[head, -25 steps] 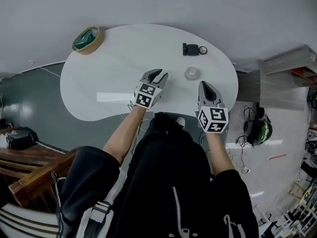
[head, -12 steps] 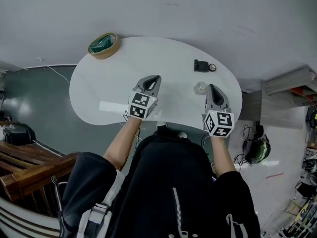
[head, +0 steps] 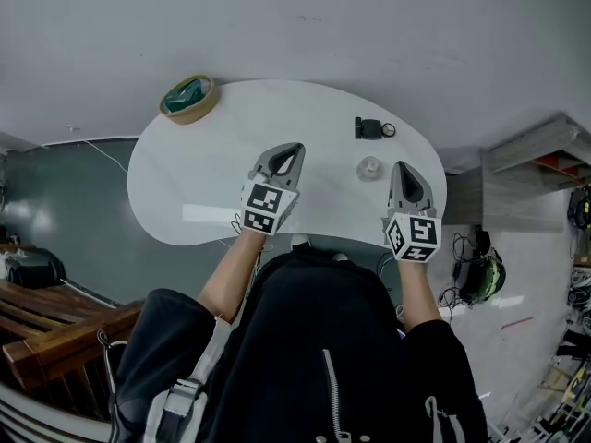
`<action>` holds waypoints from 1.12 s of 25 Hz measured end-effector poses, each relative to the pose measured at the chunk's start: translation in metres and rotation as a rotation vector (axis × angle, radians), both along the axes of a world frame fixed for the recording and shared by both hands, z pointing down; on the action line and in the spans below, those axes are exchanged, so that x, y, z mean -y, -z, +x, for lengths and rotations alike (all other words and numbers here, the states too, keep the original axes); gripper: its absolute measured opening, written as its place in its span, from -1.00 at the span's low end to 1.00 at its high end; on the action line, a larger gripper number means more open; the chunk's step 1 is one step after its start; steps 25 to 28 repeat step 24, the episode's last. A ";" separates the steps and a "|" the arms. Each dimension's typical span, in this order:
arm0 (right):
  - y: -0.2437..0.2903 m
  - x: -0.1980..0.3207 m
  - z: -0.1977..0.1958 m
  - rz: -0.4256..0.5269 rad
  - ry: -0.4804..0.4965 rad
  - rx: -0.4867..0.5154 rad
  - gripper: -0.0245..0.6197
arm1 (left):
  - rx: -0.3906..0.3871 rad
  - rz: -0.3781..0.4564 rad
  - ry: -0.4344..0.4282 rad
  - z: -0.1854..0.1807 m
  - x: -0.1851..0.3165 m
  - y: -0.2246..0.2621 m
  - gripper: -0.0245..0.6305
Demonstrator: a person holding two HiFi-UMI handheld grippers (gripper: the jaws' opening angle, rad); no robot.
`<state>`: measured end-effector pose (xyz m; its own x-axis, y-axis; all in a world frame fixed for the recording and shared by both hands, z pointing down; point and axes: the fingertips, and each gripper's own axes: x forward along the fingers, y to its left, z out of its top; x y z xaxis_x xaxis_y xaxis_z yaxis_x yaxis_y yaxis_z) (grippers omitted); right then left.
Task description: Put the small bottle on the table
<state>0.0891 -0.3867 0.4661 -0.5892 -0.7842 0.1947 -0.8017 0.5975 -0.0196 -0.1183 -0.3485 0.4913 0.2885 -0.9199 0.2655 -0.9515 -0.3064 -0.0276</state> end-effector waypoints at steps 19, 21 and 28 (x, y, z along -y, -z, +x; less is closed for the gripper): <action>-0.004 0.006 0.013 -0.008 -0.027 0.005 -0.92 | -0.010 -0.017 -0.006 0.006 0.009 -0.007 -0.90; -0.005 0.007 0.013 -0.010 -0.026 0.005 -0.92 | -0.014 -0.022 -0.005 0.006 0.010 -0.009 -0.90; -0.008 0.008 0.013 -0.013 -0.024 0.005 -0.92 | -0.018 -0.030 -0.001 0.006 0.011 -0.012 -0.90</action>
